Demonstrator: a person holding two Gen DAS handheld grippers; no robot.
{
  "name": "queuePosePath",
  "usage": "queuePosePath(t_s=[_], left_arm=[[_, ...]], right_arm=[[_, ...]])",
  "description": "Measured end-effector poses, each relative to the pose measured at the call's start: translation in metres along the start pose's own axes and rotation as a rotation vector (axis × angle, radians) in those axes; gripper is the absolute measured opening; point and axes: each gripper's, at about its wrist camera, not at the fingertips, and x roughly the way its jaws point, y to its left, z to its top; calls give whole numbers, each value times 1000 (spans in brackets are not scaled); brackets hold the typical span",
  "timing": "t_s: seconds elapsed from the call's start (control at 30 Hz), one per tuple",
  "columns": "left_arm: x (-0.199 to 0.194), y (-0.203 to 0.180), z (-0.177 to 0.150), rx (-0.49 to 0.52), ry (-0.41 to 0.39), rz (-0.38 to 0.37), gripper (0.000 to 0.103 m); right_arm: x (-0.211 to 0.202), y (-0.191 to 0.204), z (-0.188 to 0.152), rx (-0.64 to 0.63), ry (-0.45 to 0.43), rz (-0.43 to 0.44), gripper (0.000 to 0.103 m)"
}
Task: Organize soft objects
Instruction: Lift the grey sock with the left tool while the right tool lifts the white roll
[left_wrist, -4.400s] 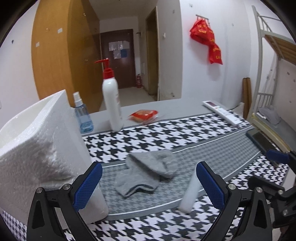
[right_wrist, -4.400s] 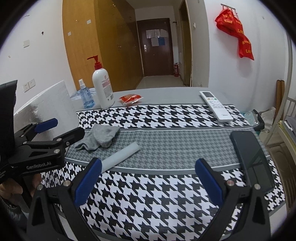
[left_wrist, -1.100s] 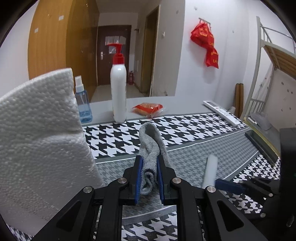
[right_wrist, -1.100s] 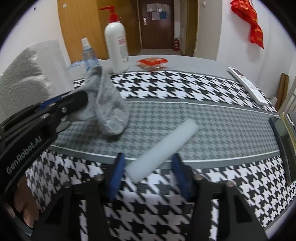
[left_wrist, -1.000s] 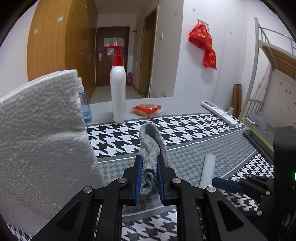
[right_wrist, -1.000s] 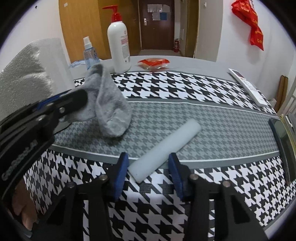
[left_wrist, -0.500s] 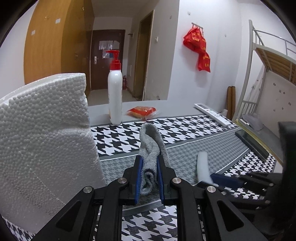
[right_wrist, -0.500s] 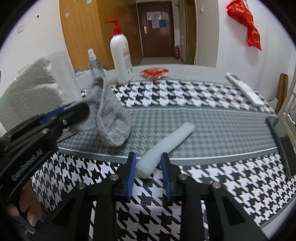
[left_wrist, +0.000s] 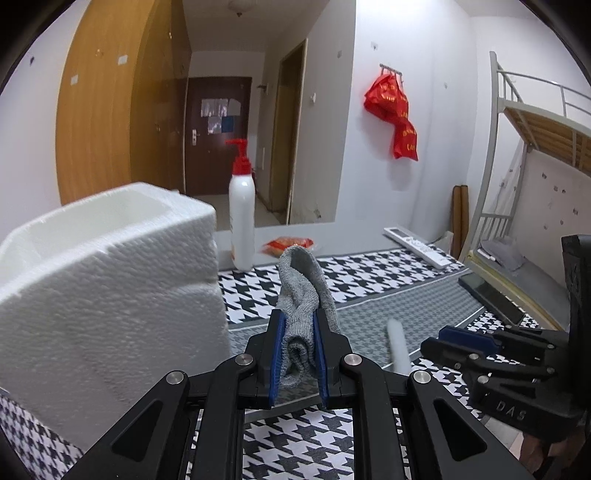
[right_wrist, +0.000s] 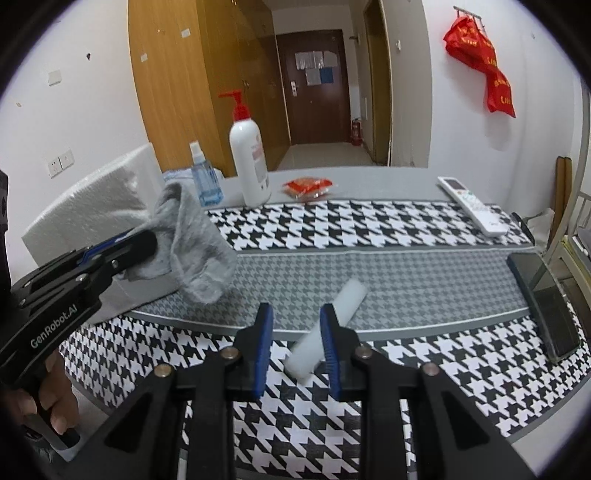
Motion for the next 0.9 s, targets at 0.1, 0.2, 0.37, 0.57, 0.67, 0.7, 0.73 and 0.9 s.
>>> queuePosePath(t_s=[0.1, 0.2, 0.37, 0.57, 0.67, 0.7, 0.73, 0.9], left_arm=[[-7, 1, 2, 2, -16, 19, 17], [-11, 1, 3, 3, -26, 22, 17], [-18, 1, 5, 1, -39, 20, 17], [-28, 3, 5, 13, -61, 9, 17], [-35, 3, 4, 17, -74, 9, 17], [-36, 4, 3, 16, -77, 10, 17], [-37, 4, 2, 18, -79, 9, 17], [-41, 4, -1, 27, -80, 8, 17]], right_arm=[[-2, 0, 1, 2, -4, 5, 29], [7, -3, 0, 38, 37, 6, 29], [30, 0, -2, 58, 86, -36, 30], [49, -2, -7, 72, 129, -78, 30], [55, -5, -8, 84, 143, -95, 37], [57, -5, -8, 86, 146, -98, 39], [59, -5, -9, 90, 152, -101, 39], [74, -5, -10, 98, 180, -115, 39]])
